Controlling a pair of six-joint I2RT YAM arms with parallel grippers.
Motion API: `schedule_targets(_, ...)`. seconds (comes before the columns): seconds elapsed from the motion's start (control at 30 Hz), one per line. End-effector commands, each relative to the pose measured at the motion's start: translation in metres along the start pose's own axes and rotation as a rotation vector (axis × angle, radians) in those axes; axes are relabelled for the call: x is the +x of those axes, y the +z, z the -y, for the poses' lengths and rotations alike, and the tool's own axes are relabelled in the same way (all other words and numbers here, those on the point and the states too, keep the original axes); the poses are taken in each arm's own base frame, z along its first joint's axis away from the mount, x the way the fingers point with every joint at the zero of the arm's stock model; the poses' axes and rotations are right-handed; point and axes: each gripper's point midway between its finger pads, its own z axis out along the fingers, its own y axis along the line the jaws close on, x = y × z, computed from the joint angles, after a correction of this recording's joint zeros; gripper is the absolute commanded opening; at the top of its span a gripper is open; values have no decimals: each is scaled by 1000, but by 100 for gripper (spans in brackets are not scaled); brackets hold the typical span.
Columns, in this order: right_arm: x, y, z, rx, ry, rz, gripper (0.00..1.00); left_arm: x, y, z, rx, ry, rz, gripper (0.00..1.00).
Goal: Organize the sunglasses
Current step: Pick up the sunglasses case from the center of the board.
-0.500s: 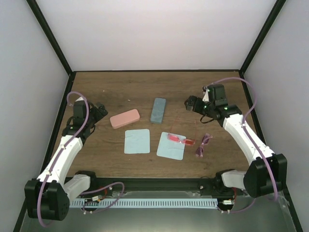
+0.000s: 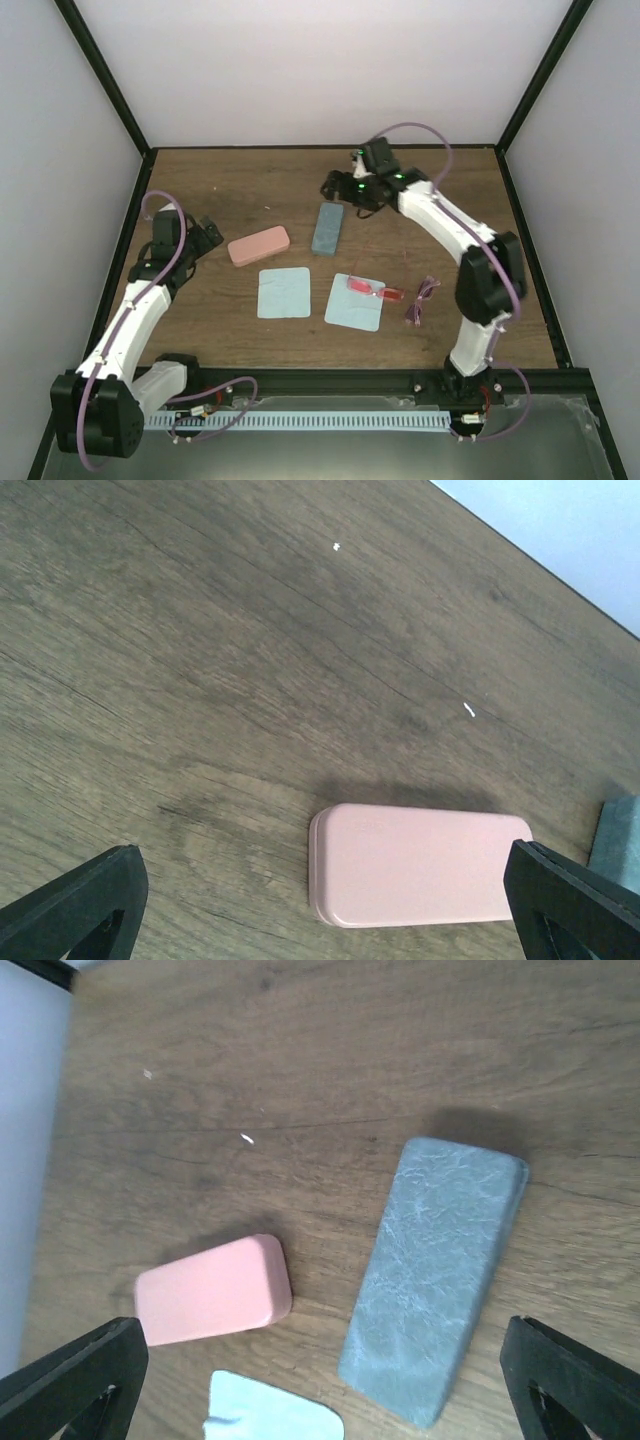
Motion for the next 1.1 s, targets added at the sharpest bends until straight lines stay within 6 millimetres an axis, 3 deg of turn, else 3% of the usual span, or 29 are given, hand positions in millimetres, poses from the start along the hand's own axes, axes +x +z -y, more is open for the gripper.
schedule_targets(0.0, 12, 35, 25, 238, 2, -102, 100, -9, -11, 4, -7, 52, 9, 100)
schedule_targets(0.2, 11, 75, 31, 395, -49, -135, 100, -2, -23, 0, 9, 63, 12, 100)
schedule_targets(0.47, 41, 108, 39, 465, -53, -227, 100, 11, -20, -10, -11, 96, -12, 100)
schedule_targets(0.83, 67, 126, 48, 489, -59, -303, 100, 14, -17, -14, -21, 99, -14, 100)
schedule_targets(1.07, 65, 122, 49, 497, -74, -294, 86, 21, -16, -18, -29, 96, -26, 100)
